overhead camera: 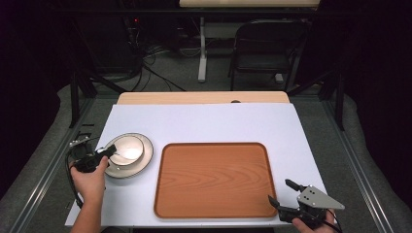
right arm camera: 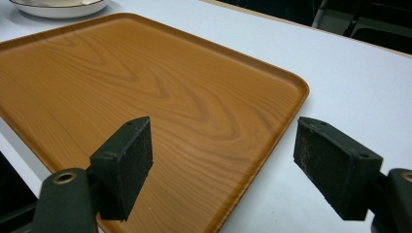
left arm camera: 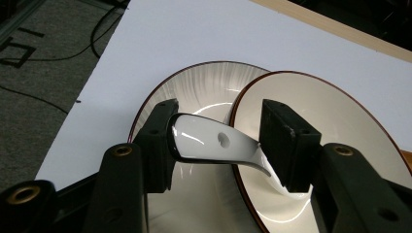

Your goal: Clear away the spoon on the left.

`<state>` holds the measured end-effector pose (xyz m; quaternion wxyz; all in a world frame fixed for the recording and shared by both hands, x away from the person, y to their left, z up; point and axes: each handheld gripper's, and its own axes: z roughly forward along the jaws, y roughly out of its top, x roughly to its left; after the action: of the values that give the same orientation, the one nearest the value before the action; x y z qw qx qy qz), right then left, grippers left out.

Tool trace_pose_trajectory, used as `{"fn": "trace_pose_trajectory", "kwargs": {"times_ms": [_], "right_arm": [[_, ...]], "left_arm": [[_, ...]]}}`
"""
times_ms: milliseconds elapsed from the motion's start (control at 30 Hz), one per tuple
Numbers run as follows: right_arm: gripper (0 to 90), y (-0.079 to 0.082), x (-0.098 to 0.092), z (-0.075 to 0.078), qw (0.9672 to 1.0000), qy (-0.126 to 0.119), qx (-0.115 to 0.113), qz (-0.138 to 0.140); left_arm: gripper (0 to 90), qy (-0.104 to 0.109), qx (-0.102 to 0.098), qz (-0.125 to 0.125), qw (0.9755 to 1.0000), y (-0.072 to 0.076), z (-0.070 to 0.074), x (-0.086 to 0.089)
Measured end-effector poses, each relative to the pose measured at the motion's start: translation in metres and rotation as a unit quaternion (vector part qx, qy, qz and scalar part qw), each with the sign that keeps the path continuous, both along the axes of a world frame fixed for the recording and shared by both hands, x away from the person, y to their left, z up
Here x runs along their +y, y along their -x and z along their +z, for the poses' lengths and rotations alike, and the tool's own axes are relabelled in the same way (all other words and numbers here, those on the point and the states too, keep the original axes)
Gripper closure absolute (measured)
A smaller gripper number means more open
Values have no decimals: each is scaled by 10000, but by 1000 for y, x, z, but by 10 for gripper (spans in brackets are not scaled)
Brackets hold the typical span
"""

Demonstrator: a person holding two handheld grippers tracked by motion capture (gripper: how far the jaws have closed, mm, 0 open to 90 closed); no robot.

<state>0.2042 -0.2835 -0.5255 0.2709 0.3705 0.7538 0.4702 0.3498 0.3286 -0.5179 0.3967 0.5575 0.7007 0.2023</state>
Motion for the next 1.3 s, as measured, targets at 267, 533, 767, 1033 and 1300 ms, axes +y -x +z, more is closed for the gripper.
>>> {"fn": "trace_pose_trajectory", "kwargs": {"times_ms": [267,533,767,1033,1300], "right_arm": [[213,0,0,0,10000,3,-3,2],[214,0,0,0,10000,4,5,0],[213,0,0,0,10000,2,8,4],[214,0,0,0,10000,4,13,0],[213,0,0,0,10000,-5,21,-5]], "left_arm": [[531,57,-66,14,10000,2,-1,2],[559,91,-151,-50,9998,3,0,2],[598,123,-223,-77,9996,5,6,0],[660,61,-324,-172,9993,6,16,-5],[712,110,-413,-283,9987,6,24,-10]]}}
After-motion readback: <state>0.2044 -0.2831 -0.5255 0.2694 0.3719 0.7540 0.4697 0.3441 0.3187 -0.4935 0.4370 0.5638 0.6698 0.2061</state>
